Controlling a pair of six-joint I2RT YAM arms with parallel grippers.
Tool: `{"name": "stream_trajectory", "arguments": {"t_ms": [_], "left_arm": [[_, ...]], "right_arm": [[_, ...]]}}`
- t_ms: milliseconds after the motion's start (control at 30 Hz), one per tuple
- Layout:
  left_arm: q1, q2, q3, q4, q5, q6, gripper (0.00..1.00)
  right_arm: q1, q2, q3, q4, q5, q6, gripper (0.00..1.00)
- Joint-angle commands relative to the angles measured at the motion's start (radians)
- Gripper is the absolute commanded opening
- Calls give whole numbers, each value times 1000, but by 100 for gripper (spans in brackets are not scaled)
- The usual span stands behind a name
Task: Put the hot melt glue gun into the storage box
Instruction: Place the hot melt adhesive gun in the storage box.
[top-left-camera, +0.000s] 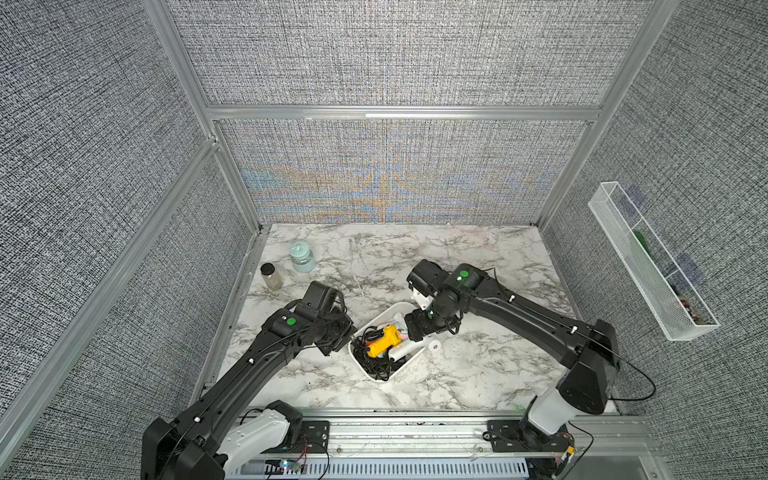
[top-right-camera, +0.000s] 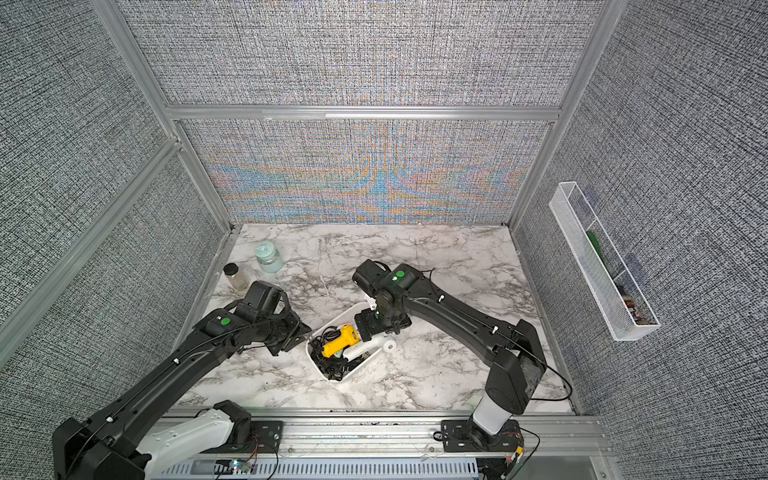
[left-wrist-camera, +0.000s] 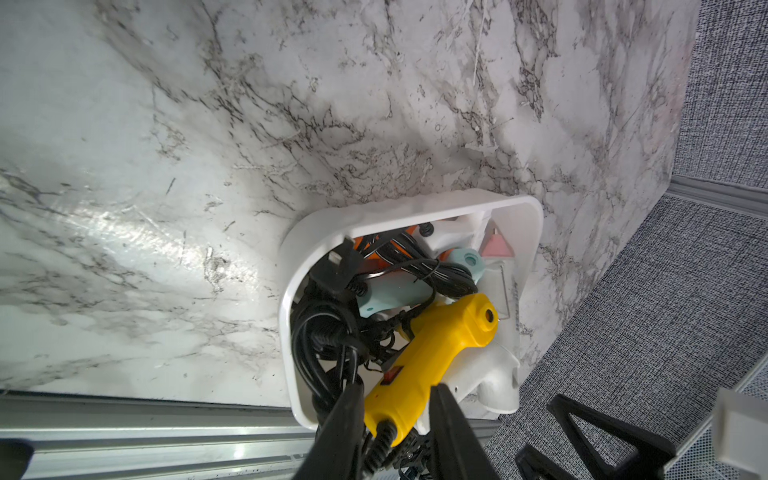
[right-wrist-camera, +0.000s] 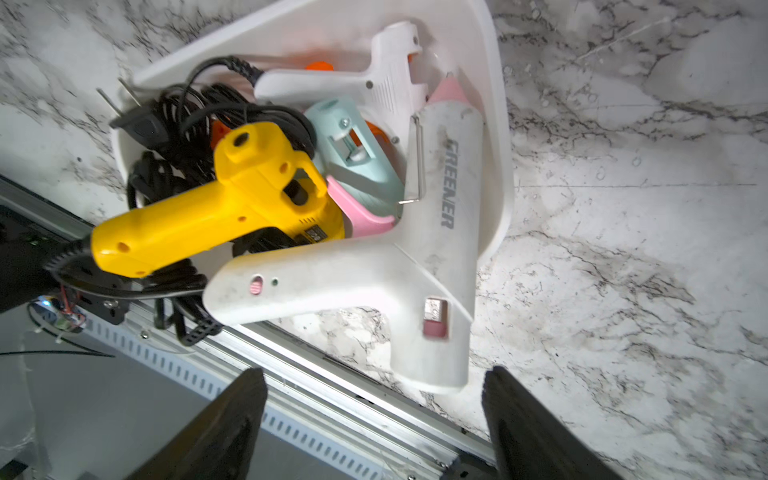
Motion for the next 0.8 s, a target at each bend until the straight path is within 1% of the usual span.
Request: {"name": "stream_trajectory", "arguments": {"t_ms": [0,100,200,267,333,467,533,567,633,767], "left_arm": [[2,-7,-3,10,1,3,33],[2,-7,-4,10,6,5,33],[3,-17,-3,6,1,4,33],[2,-25,-8,6,-7,2,33],[3,-30,-11,5,-11,2,33],[3,-36,-14,3,-13,-2,33],[3,-39,-14,-1,-16,-1,33],[3,-43,-13,-5,-20,-1,33],[5,-49,-14,-8,-28,-1,33],[5,-49,-13,-8,-34,0,33]], "right_arm": [[7,31,-22,-35,18,27,87],[0,47,-72,-28,25,-6,87],[-1,73,-75,-40,36,-46,87],[-4,88,-70,-42,42,-73,83],[-7,108,-55,-47,54,-93,74],[-7,157,-30,-57,68,-122,51],[-7,170,-24,-59,76,-127,41],[-7,173,-23,-61,79,-127,37],[-7,175,-23,-64,85,-127,33],[-5,167,-31,-66,99,-120,18]]}}
